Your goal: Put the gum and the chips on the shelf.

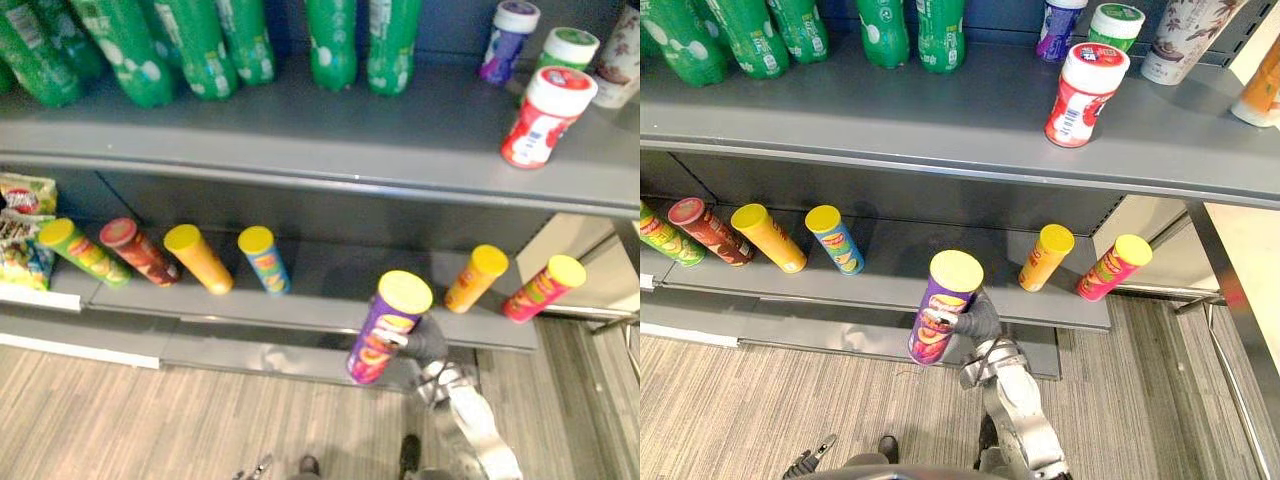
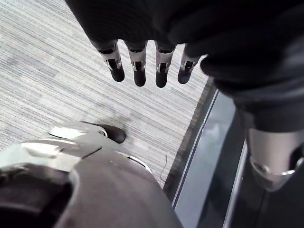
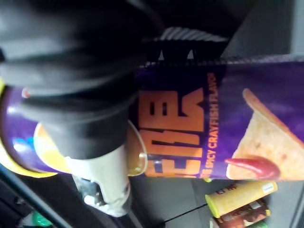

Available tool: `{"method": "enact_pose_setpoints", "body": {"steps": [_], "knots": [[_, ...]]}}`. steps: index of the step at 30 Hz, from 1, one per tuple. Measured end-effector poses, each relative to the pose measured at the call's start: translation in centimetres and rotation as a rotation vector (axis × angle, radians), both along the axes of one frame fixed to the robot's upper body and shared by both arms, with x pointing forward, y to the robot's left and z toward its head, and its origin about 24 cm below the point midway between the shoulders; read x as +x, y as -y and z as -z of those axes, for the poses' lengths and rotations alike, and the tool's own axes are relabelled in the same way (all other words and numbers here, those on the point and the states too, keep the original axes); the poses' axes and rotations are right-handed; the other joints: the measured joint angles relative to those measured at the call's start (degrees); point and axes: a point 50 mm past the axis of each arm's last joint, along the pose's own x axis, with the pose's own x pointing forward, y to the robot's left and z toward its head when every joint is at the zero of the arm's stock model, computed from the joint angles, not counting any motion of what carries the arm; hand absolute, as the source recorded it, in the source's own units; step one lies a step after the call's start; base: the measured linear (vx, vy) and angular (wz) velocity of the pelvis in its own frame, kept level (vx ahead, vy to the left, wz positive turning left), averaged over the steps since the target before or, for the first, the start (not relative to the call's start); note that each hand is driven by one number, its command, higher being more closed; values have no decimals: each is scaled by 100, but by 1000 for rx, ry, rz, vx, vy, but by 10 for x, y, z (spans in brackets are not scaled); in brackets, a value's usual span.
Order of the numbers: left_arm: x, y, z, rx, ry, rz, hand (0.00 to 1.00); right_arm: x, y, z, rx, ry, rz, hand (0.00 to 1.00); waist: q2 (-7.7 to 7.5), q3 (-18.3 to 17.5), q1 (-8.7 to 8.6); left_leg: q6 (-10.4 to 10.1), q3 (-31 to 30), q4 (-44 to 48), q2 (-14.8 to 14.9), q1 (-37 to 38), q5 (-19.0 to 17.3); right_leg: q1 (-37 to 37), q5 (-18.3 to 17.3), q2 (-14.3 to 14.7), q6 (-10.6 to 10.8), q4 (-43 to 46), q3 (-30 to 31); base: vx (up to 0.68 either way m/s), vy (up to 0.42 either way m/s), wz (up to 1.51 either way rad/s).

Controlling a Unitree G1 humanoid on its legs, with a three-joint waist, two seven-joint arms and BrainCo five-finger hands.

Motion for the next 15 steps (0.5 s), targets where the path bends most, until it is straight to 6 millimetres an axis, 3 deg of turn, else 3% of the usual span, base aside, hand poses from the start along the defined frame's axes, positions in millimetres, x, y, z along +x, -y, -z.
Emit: {"method": "enact_pose_setpoints", "body": {"steps": [4,7,9,11,15], "knots": [[33,-1,-9,45,93,86,0,28,-11,-7,-126,63,4,100,21,339,78,10,-363,452,-101,-406,7,-145,-188,-209,-23,515,-368,-119,21,64],[66,3,-20,85,192,180,0,59,-14,-29,-230,172,76,100,20,744,202,47,-728,821,-295,-904,26,-631,-573,-575,-26,1468,-631,-183,18,65],[82,6,-27,101,250,203,0,76,-9,-41,-261,210,157,100,66,973,339,99,-855,957,-397,-1122,28,-816,-679,-750,-24,1799,-754,-190,19,58],[92,9,-34,117,297,221,0,95,-5,-55,-281,241,266,100,128,1149,367,173,-874,1068,-465,-1410,90,-1062,-761,-941,-16,2080,-885,-141,25,56],[109,17,-42,123,359,251,0,126,16,-77,-320,254,482,100,289,1412,542,224,-894,1278,-544,-1762,192,-1369,-776,-1081,-26,2342,-909,-118,37,18]]}}
